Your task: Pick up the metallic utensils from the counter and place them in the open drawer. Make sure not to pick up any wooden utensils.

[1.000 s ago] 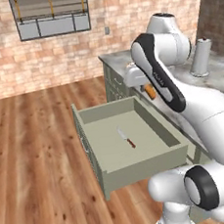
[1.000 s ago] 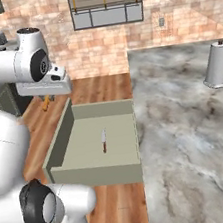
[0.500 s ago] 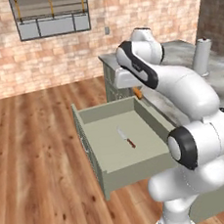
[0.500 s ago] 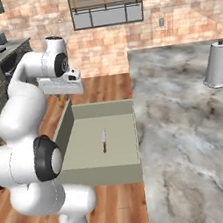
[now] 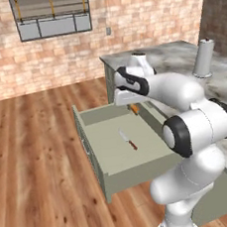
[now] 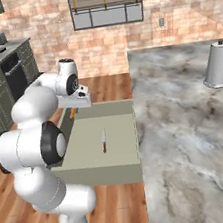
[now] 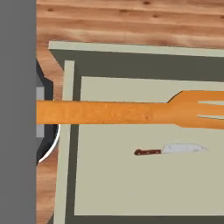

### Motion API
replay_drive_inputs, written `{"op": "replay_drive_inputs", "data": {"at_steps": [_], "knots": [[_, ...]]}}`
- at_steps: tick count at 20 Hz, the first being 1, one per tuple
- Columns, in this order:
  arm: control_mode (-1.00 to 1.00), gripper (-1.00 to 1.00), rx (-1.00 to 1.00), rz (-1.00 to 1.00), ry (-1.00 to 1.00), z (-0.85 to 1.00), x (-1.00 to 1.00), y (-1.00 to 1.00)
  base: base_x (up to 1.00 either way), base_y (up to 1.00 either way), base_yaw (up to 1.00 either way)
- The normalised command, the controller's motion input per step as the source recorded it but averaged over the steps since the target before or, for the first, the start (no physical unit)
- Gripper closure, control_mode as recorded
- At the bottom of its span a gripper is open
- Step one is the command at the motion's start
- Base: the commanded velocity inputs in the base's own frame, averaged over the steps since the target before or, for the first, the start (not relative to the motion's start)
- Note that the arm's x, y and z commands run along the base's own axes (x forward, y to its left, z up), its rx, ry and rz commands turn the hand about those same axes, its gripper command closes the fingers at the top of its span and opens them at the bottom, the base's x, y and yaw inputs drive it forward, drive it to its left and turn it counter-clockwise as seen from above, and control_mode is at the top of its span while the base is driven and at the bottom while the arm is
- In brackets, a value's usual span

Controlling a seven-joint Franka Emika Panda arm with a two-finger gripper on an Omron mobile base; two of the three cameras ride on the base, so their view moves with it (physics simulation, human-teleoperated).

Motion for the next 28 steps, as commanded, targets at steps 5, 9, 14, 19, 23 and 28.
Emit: {"op": "replay_drive_inputs", "data": {"at_steps": [5,9,14,19,23,28], "knots": [[-1.0,1.0,0.0,0.0,-0.1,-0.81,0.02,0.22,0.0,0.0,0.0],[-1.0,1.0,0.0,0.0,-0.01,-0.57,0.04,0.3,0.0,0.0,0.0],[-1.0,1.0,0.0,0.0,0.0,-0.29,0.23,0.24,0.0,0.0,0.0],[-1.0,1.0,-0.02,0.0,0.13,0.0,0.33,0.02,0.0,0.0,0.0],[-1.0,1.0,0.0,-0.02,0.1,0.0,0.41,-0.08,0.0,0.0,0.0],[-1.0,1.0,-0.02,0.0,0.08,0.0,0.58,-0.03,0.0,0.0,0.0]]}}
